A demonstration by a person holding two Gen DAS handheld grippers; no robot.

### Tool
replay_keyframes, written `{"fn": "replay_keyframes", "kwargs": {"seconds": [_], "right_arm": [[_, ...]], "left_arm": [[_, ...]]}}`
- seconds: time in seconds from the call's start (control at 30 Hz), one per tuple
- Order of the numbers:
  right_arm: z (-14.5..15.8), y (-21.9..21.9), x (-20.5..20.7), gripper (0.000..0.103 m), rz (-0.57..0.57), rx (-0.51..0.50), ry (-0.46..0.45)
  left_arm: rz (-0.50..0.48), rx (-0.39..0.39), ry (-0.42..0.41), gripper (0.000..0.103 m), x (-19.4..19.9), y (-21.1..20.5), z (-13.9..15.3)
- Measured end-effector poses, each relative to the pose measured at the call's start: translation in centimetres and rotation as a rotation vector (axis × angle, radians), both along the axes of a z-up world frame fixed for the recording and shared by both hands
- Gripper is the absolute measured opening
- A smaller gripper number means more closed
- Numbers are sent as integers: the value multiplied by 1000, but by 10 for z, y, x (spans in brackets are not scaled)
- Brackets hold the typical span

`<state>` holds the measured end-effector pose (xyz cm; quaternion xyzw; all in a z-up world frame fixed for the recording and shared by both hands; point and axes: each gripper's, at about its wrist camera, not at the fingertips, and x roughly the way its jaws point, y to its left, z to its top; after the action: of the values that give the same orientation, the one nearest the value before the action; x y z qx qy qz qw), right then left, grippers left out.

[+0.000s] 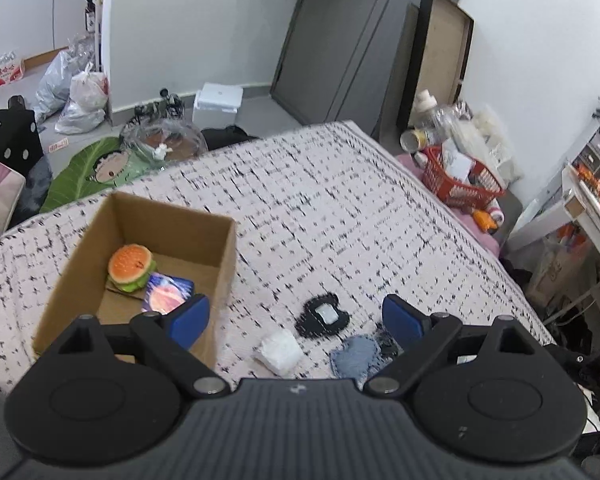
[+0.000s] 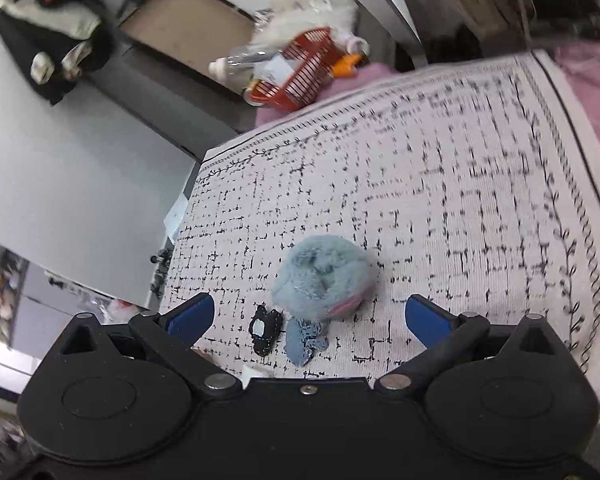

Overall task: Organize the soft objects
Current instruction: 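Move the right tool to the grey-blue fluffy plush and grasp it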

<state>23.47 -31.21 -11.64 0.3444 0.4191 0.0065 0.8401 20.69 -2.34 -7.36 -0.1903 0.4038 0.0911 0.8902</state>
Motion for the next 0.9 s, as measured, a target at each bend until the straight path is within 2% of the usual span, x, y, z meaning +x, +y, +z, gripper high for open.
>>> {"fn": "replay_keyframes", "kwargs": {"seconds": [0.2, 0.3, 0.43, 0.63, 0.77, 0.83, 0.9], "right_arm": [[-18, -14, 7, 103, -32, 76, 27], [-33, -27, 7, 103, -122, 131, 53], [-54, -37, 12, 102, -165, 195, 98], [-71, -45, 22, 102, -178, 266, 136], [-88, -45, 31, 102, -159, 377, 155], [-94, -44, 36, 102, -149, 388, 169], [-99, -42, 40, 94, -155, 383, 182]], "left_arm": [[-47, 27, 42, 92, 18, -27, -15], [-80, 24, 54, 92, 27, -41, -22], [-120, 27, 59, 92, 39, -60, -32], [-175, 10, 67, 91, 56, -86, -46], [-213, -9, 69, 89, 67, -101, -56], [-225, -22, 68, 88, 72, -107, -62], [-233, -35, 68, 82, 76, -112, -68]]}}
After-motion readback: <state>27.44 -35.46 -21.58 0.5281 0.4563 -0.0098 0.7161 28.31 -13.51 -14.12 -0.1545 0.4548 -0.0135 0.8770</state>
